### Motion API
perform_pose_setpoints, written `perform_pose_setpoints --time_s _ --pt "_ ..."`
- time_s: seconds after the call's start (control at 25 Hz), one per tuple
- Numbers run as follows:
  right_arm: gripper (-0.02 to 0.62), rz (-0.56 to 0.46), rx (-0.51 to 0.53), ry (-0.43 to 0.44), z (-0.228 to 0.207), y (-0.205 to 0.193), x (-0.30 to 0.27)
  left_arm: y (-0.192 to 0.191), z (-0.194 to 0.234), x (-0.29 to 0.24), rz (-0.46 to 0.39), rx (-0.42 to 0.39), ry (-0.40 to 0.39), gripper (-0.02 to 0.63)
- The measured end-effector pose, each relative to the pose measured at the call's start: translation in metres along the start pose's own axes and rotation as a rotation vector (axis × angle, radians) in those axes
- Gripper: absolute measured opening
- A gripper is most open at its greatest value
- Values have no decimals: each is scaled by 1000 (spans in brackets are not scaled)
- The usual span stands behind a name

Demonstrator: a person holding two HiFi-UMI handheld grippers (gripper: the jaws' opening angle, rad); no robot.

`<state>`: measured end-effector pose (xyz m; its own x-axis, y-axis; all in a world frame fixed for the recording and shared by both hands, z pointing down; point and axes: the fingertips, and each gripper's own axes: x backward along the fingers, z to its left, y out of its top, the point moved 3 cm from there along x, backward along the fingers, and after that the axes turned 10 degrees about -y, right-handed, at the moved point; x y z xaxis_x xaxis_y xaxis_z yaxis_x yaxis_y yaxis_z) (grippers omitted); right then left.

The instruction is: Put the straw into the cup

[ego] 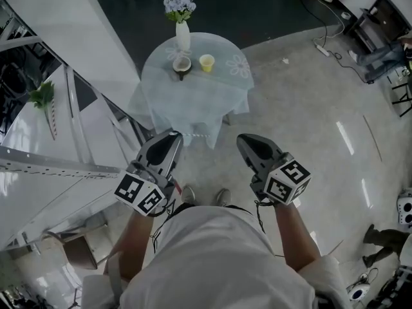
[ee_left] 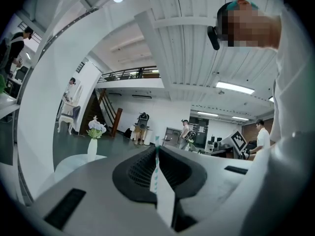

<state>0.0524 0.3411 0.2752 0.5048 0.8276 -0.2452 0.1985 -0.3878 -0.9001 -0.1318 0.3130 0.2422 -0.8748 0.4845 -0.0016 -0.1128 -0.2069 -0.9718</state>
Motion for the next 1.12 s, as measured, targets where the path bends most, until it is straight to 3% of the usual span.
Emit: perform_pose_setpoints --time_s 0.6,1.12 --pt "20 3 -14 37 -42 0 38 -11 -42 -36 3 -12 41 37" --pt "20 16 -8 47 -60 1 13 -20 -17 -49 -7 2 60 38"
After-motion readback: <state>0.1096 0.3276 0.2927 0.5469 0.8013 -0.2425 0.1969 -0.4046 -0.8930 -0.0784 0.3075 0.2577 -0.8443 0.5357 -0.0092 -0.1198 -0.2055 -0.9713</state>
